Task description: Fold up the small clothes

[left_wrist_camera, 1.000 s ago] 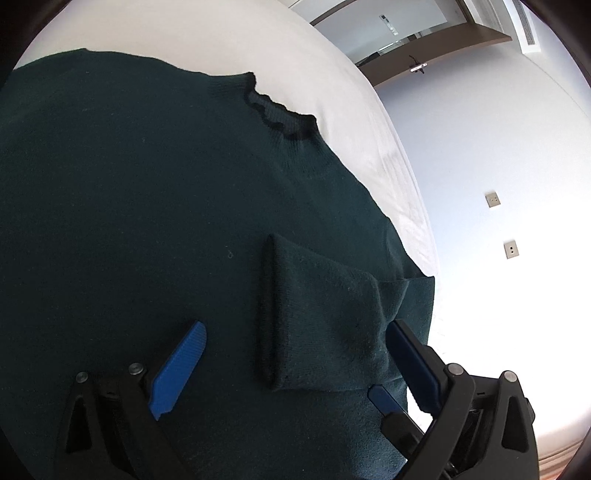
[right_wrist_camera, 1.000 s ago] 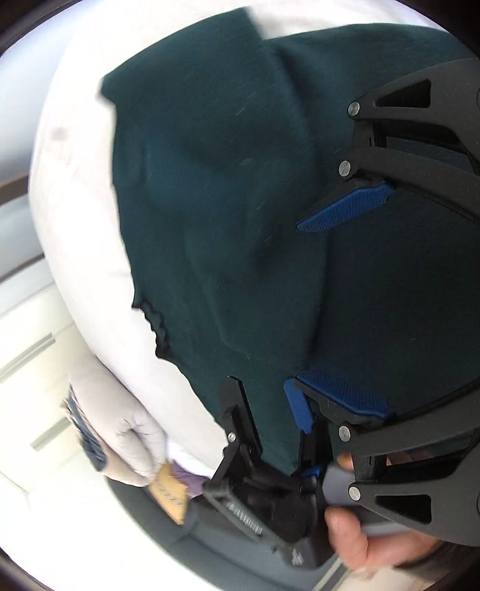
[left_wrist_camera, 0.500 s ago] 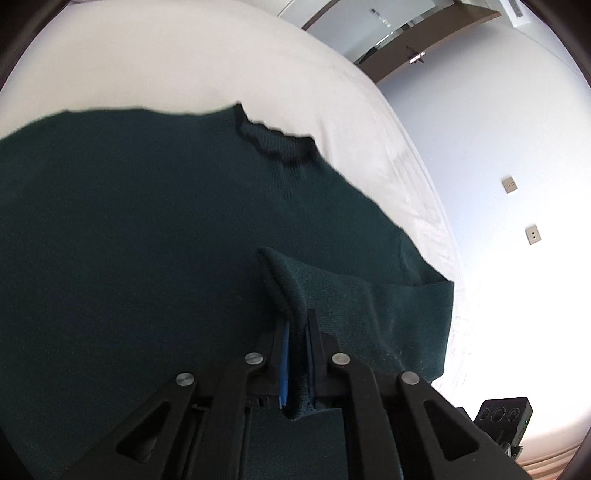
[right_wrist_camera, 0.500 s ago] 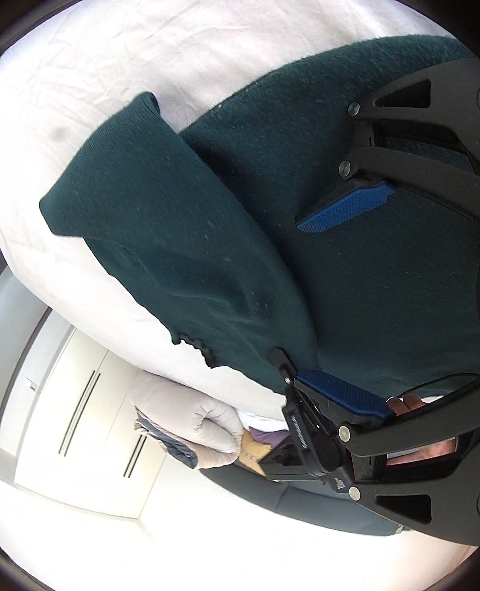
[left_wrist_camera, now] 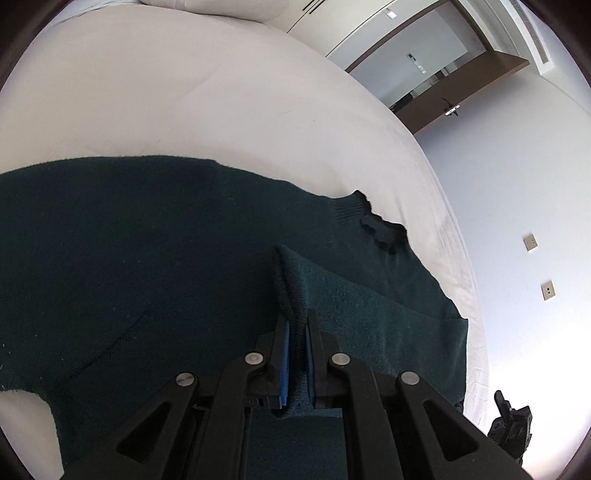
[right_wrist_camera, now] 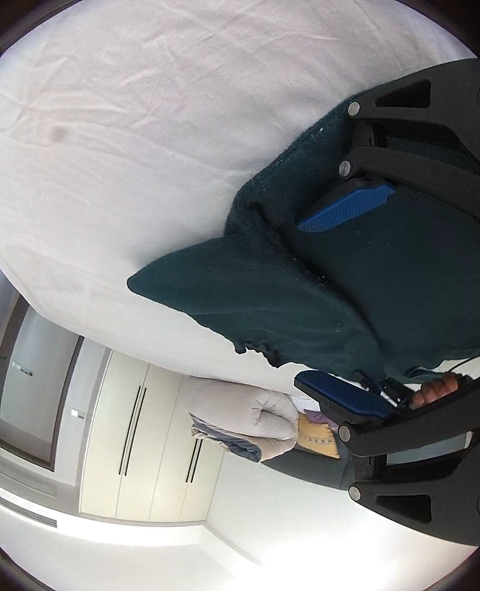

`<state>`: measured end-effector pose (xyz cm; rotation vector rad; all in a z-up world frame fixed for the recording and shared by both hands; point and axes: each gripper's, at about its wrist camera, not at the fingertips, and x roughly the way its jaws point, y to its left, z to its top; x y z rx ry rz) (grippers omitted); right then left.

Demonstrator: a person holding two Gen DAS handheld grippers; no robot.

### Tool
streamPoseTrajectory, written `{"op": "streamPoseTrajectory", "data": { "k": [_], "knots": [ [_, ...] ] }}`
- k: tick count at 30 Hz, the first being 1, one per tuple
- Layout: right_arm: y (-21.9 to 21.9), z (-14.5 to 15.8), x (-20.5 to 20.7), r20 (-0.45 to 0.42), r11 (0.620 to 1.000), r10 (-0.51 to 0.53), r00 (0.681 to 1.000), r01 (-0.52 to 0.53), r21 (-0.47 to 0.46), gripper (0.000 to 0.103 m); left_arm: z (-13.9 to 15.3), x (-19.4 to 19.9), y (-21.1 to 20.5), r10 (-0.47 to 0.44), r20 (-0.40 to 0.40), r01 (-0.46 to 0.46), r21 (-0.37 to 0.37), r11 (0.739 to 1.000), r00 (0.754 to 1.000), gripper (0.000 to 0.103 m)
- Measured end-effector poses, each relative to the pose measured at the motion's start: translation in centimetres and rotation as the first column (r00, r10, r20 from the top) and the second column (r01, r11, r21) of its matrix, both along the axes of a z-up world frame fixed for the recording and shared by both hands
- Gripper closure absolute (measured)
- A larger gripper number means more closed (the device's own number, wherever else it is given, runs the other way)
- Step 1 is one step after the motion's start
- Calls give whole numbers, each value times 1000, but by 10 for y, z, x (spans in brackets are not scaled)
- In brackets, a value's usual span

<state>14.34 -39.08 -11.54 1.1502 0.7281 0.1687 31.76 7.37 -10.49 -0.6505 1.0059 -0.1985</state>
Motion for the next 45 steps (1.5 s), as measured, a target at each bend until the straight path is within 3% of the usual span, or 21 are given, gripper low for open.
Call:
{"op": "streamPoseTrajectory", "data": {
  "k": [6, 16, 22, 25, 29, 32, 34, 37, 42, 45],
  "knots": [
    [-15, 2, 4, -13, 996, 5, 1000, -4, 88, 26, -5, -2, -12, -7, 11, 7, 18, 1000, 1000, 96],
    [-35, 2, 17, -37, 997, -68, 997, 70, 40, 26, -20, -12, -15, 15, 18, -15, -10, 1000, 1000, 96],
    [-28, 20, 9, -76, 1000, -22, 997, 23, 12, 26, -28, -13, -11, -3, 31, 4, -39, 999, 1000, 93],
    [-16, 47, 15, -55, 997, 37, 998, -41, -69, 26, -33, -12, -10, -7, 45, 10, -60, 998, 999, 93],
    [-6, 61, 44, -15, 988, 121, 993, -122, -94, 26, -37, -14, -10, -8, 74, 12, -52, 999, 997, 92],
    [-9, 41, 79, -42, 981, 172, 984, -175, -87, 26, -40, -16, -6, -7, 86, 14, -72, 997, 996, 92],
    [-17, 15, 98, -121, 984, 168, 978, -174, -38, 26, -42, -15, -6, -10, 95, 18, -82, 997, 995, 92],
    [-31, 12, 119, -68, 989, 145, 987, -147, -20, 26, -44, -16, -5, -7, 106, 16, -79, 997, 994, 92],
    [-51, 10, 167, -79, 993, 121, 990, -121, 1, 26, -45, -19, -3, -6, 116, 16, -87, 996, 993, 92],
    [-47, 13, 167, -69, 992, 120, 990, -121, -20, 26, -44, -21, 0, -6, 118, 16, -89, 996, 993, 92]
  ]
}}
